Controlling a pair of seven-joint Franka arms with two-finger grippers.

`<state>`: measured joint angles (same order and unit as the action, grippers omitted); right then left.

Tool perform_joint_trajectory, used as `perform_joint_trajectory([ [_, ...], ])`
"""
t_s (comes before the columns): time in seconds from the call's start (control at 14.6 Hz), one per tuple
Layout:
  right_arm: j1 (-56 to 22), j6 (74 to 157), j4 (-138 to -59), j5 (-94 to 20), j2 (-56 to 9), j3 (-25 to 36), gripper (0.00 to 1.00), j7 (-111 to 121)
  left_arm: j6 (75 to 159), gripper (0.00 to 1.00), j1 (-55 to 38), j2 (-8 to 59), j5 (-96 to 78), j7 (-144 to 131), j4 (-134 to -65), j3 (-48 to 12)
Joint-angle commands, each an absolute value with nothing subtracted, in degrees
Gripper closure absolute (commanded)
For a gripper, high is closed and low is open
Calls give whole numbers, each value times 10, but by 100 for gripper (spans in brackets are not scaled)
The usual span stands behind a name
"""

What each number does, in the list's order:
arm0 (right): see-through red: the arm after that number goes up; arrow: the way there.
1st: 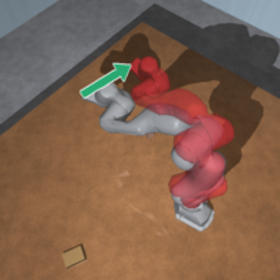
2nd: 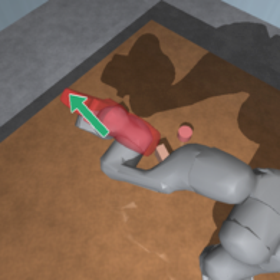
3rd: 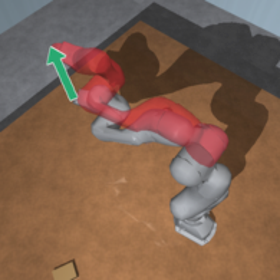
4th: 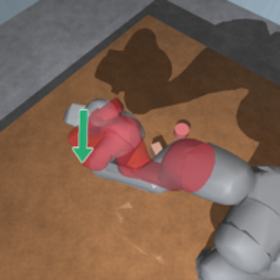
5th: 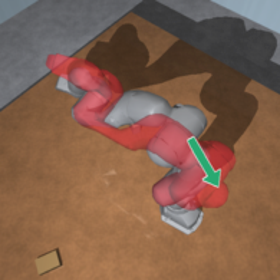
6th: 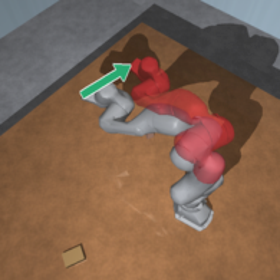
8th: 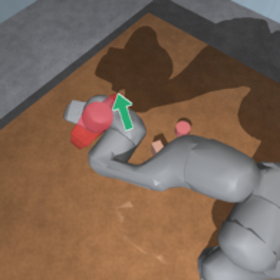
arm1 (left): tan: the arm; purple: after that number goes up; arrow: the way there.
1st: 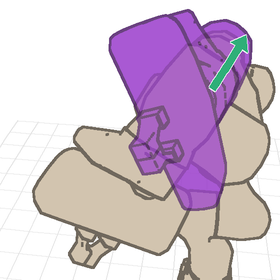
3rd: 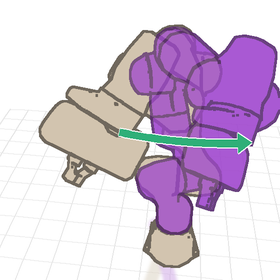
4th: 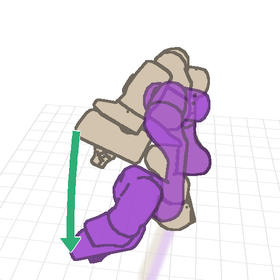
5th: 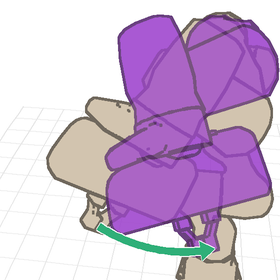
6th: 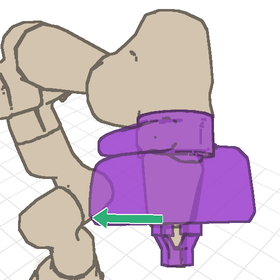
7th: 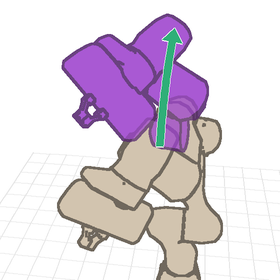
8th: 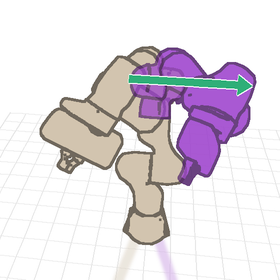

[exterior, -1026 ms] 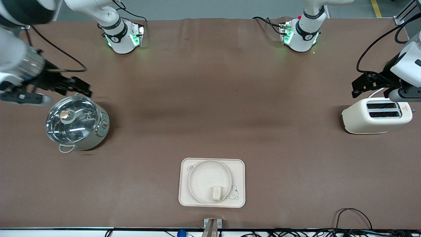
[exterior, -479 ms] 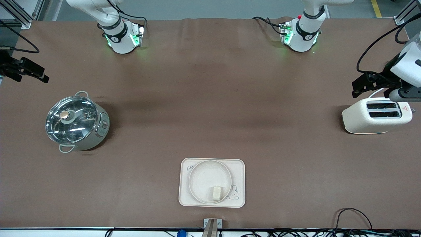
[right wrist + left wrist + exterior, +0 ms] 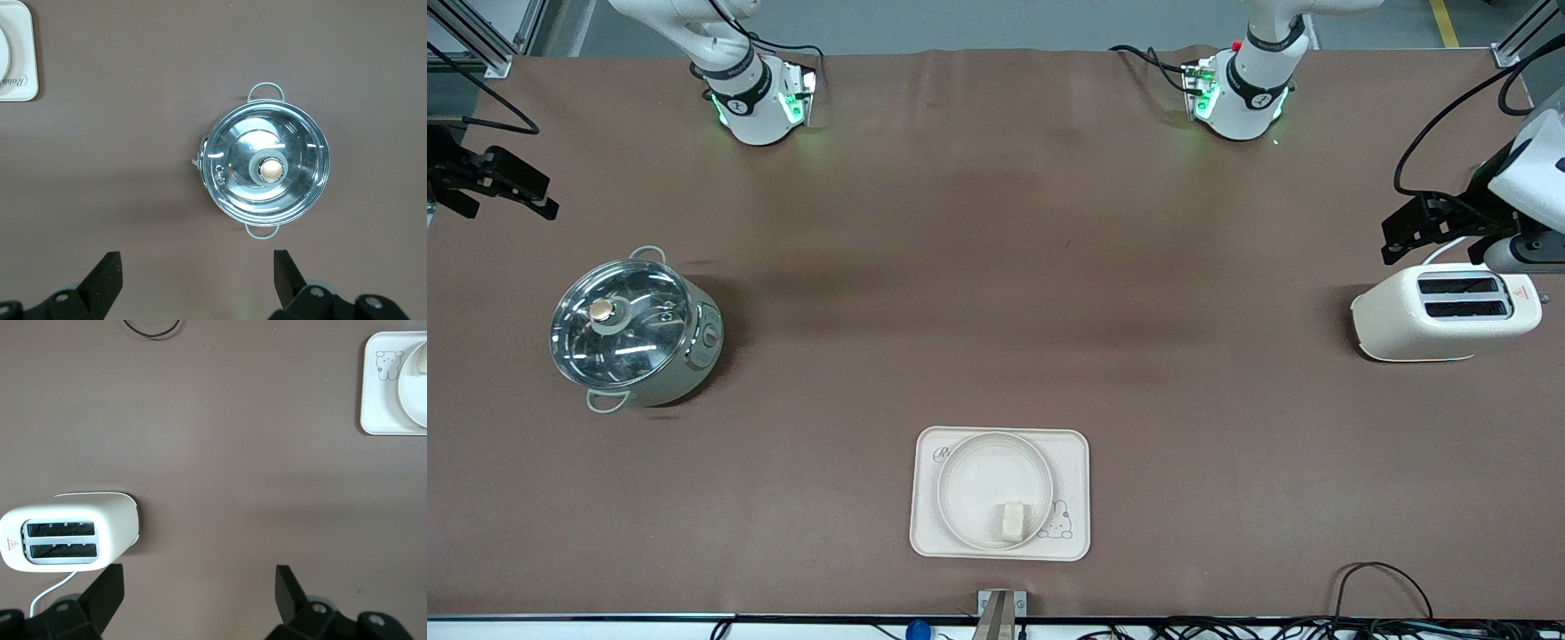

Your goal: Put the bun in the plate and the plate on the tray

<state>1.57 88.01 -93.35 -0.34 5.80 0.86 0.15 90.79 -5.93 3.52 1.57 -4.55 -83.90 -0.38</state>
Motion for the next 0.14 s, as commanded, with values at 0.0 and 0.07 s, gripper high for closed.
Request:
perform_joint_trajectory([
  [0.0,19,875,-934,9,63,3,0,5,896,0,-60,42,11,-46,-821,3],
  [0.07,20,868,-934,8,63,3,0,4,896,0,-60,42,11,-46,-821,3],
])
